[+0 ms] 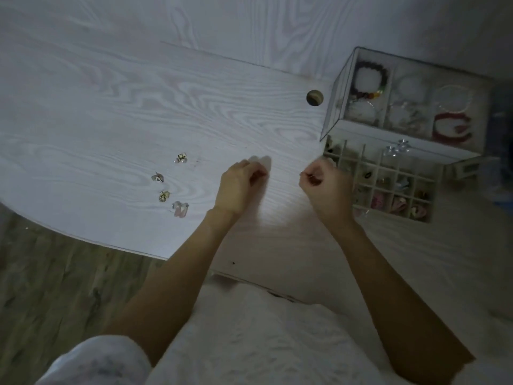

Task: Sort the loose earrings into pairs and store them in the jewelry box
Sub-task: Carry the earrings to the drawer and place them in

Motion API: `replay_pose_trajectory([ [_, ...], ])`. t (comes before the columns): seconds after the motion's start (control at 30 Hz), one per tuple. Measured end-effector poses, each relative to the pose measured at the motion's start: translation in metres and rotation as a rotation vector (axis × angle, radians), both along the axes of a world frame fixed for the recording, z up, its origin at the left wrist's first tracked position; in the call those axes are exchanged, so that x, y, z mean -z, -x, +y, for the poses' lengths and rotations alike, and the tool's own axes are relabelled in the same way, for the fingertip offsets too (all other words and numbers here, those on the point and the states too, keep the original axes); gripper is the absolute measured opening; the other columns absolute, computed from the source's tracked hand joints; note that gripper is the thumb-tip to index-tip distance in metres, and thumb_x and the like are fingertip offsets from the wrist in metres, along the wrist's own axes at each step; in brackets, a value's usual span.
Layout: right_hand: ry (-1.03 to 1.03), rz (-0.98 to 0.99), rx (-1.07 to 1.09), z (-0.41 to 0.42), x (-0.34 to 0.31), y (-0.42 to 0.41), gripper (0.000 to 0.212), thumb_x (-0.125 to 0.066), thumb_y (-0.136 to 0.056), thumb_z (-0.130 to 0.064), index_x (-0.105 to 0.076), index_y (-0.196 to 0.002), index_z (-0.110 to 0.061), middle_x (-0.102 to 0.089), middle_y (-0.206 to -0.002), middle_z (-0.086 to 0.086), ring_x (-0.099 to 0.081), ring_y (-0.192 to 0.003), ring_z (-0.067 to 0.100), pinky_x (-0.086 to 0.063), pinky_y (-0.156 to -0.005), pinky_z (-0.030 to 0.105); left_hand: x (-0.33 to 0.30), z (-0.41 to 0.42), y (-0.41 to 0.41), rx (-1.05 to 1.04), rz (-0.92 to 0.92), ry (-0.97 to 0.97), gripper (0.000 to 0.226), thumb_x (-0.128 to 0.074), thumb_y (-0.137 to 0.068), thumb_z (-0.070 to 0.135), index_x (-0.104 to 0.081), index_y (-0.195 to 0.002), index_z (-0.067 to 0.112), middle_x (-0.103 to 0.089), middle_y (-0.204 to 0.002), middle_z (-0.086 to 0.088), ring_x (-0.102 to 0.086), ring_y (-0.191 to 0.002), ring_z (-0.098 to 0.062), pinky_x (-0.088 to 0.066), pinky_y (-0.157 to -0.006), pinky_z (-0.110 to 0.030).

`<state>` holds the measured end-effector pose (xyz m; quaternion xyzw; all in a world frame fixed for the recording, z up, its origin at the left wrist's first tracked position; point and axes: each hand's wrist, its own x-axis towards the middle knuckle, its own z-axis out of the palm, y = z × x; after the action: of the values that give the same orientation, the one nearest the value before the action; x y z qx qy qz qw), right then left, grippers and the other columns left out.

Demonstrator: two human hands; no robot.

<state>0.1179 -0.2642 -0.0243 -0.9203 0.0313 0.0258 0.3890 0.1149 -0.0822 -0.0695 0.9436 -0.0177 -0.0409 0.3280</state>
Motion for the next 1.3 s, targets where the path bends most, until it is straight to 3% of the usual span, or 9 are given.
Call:
replay_pose_trajectory([
  [0.1,0.003,-0.035,0.104,-0.039,-0.006,-0.001,0.003,-0.063,-0.083,-0.005,-0.063,-0.082,-0.002,-0.065,-0.075,0.008,-0.06,-0.068,0.017,-0.048,-0.063,0.018,-0.002,-0.013,-0.004,0.054,-0.011,0.009,0.006,-0.064,-0.083,0.014,-0.069,-0.087,0.012,-0.065,-0.081,-0.009,-0.061,-0.072,-0.023,-0.043,-0.063,-0.024],
  [0.23,0.201,-0.098,0.102,-0.064,-0.003,-0.021,0.01,-0.057,-0.089,-0.012,-0.064,-0.089,-0.005,-0.068,-0.077,0.012,-0.058,-0.064,0.018,-0.038,-0.059,0.02,-0.015,-0.035,-0.016,0.113,-0.05,0.062,0.01,-0.062,-0.085,0.011,-0.068,-0.093,0.01,-0.068,-0.088,-0.008,-0.063,-0.074,-0.022,-0.054,-0.067,-0.035],
  [0.37,0.427,-0.086,0.097,-0.07,0.006,-0.038,0.02,-0.047,-0.094,-0.018,-0.062,-0.091,-0.006,-0.067,-0.077,0.016,-0.062,-0.067,0.03,-0.033,-0.057,0.025,-0.033,-0.071,-0.038,0.172,-0.155,0.119,0.01,-0.063,-0.086,0.015,-0.068,-0.094,0.013,-0.069,-0.088,-0.005,-0.063,-0.074,-0.019,-0.055,-0.065,-0.033],
  [0.6,0.544,-0.006,0.119,-0.072,0.006,-0.039,0.024,-0.047,-0.095,-0.025,-0.063,-0.102,-0.008,-0.068,-0.089,0.017,-0.066,-0.081,0.032,-0.034,-0.06,0.027,-0.046,-0.122,-0.061,0.245,-0.239,0.177,0.02,-0.065,-0.079,0.005,-0.068,-0.098,0.012,-0.071,-0.097,-0.004,-0.065,-0.08,-0.019,-0.049,-0.07,-0.022],
  [0.7,0.561,0.024,0.083,-0.077,0.006,-0.03,0.023,-0.046,-0.096,-0.018,-0.063,-0.109,-0.01,-0.068,-0.09,0.019,-0.066,-0.081,0.034,-0.042,-0.061,0.031,-0.046,-0.133,-0.064,0.341,-0.302,0.125,0.019,-0.06,-0.081,0.008,-0.068,-0.098,0.01,-0.071,-0.1,-0.006,-0.067,-0.085,-0.024,-0.055,-0.068,-0.03],
  [0.83,0.51,0.015,0.066,-0.079,0.012,-0.02,0.025,-0.05,-0.093,-0.015,-0.061,-0.116,-0.018,-0.07,-0.083,0.016,-0.066,-0.074,0.034,-0.039,-0.058,0.029,-0.037,-0.139,-0.066,0.428,-0.289,0.002,0.033,-0.043,-0.08,0.021,-0.067,-0.098,0.01,-0.07,-0.097,-0.01,-0.067,-0.081,-0.029,-0.056,-0.058,-0.035],
  [1.0,0.429,-0.034,0.075,-0.078,0.011,-0.014,0.032,-0.05,-0.092,-0.016,-0.058,-0.123,-0.02,-0.07,-0.081,0.016,-0.065,-0.072,0.034,-0.048,-0.059,0.034,-0.027,-0.132,-0.067,0.395,-0.317,-0.09,0.022,-0.054,-0.081,0.013,-0.069,-0.097,0.011,-0.071,-0.089,-0.009,-0.064,-0.083,-0.029,-0.052,-0.062,-0.033],
  [1.1,0.471,-0.034,0.073,-0.08,0.008,-0.016,0.029,-0.049,-0.092,-0.016,-0.06,-0.119,-0.014,-0.068,-0.094,0.016,-0.064,-0.081,0.034,-0.048,-0.064,0.033,-0.034,-0.121,-0.056,0.395,-0.429,-0.084,0.016,-0.054,-0.086,0.018,-0.068,-0.091,0.012,-0.07,-0.084,-0.004,-0.06,-0.08,-0.024,-0.043,-0.065,-0.025],
  [1.3,0.395,-0.067,-0.083,-0.067,-0.002,-0.012,0.021,-0.051,-0.09,-0.012,-0.065,-0.103,-0.004,-0.054,-0.107,0.016,-0.055,-0.092,0.03,-0.039,-0.07,0.026,-0.051,-0.061,0.0,0.128,-0.363,-0.018,0.008,-0.059,-0.088,0.016,-0.067,-0.089,0.017,-0.066,-0.078,0.006,-0.056,-0.076,-0.012,-0.04,-0.059,-0.021],
])
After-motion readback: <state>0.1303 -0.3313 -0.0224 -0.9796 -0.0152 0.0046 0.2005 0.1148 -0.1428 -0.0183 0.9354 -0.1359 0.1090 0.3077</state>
